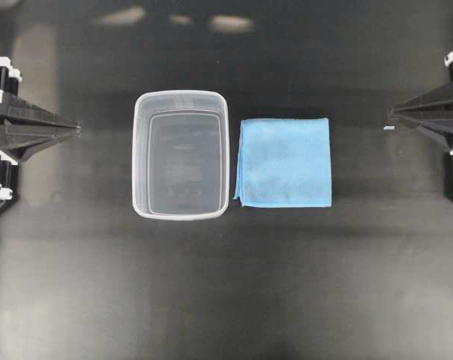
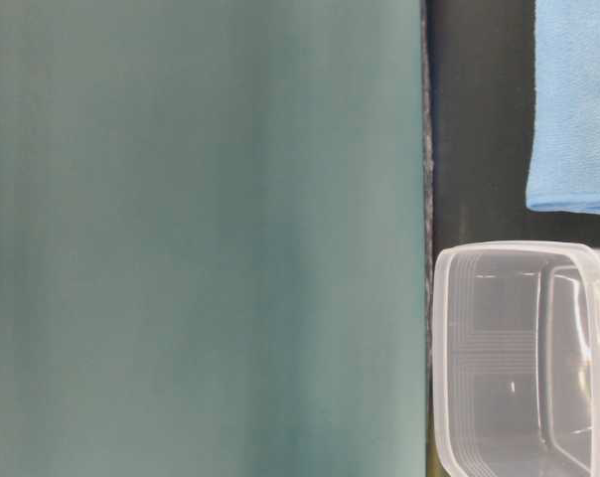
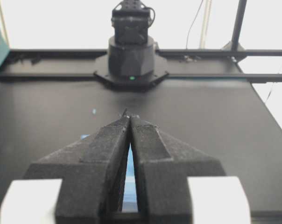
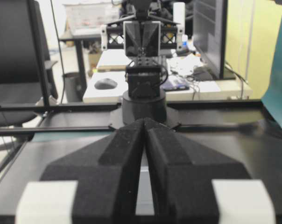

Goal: Place the blue towel into the container with the left arm.
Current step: 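Move the left gripper over the container toward the blue towel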

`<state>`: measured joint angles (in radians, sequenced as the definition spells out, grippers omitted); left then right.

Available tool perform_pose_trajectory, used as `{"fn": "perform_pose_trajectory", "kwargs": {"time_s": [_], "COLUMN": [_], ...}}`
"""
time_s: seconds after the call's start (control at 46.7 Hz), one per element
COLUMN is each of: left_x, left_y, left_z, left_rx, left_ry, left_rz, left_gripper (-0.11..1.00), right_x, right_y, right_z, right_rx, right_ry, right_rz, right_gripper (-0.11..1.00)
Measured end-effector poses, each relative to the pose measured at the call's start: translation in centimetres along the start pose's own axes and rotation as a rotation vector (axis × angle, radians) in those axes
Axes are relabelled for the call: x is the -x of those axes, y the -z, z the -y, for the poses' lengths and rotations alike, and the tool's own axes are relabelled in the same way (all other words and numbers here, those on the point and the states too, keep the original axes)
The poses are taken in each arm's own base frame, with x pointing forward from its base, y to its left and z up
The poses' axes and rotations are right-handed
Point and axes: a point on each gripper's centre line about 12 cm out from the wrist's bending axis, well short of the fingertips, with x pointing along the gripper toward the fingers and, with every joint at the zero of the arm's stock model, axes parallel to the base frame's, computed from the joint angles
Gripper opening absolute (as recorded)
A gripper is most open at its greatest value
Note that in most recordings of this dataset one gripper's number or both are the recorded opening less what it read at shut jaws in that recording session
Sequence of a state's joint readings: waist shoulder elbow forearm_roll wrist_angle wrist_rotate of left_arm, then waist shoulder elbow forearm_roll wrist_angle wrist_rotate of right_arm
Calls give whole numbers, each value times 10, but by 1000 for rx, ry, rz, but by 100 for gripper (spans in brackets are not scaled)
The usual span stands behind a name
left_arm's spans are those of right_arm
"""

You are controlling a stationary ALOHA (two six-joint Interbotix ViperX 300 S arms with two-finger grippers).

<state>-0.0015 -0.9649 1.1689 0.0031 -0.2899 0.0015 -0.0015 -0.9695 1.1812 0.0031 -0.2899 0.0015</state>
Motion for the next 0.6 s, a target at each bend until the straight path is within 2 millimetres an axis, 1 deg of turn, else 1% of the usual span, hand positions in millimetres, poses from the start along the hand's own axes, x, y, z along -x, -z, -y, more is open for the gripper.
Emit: {"fn": "perform_pose_trajectory", "kwargs": {"time_s": [0.043, 0.086, 0.15, 0.193, 0.407, 0.6], "left_x": [0, -3, -13, -20, -60, -104], "left_y": [0, 4, 15, 18, 7, 8], "left_z": [0, 0, -1, -1, -3, -5], "left_rx": [3, 13, 27, 35, 31, 28], "left_ry": [0, 1, -3, -7, -18, -29], "left_rz": [-2, -40, -140, -184, -353, -555], "left_gripper": [4, 0, 0, 0, 0, 0], "right_x": [0, 0, 1, 2, 9, 18], "right_y": [0, 1, 3, 4, 6, 6], "right_z": [0, 0, 0, 0, 0, 0], "right_rx": [-2, -1, -3, -3, -6, -6], "right_ry": [0, 0, 2, 2, 2, 2], "right_rz": [0, -5, -14, -25, -69, -80], "right_gripper": [2, 0, -1, -1, -1, 0]}}
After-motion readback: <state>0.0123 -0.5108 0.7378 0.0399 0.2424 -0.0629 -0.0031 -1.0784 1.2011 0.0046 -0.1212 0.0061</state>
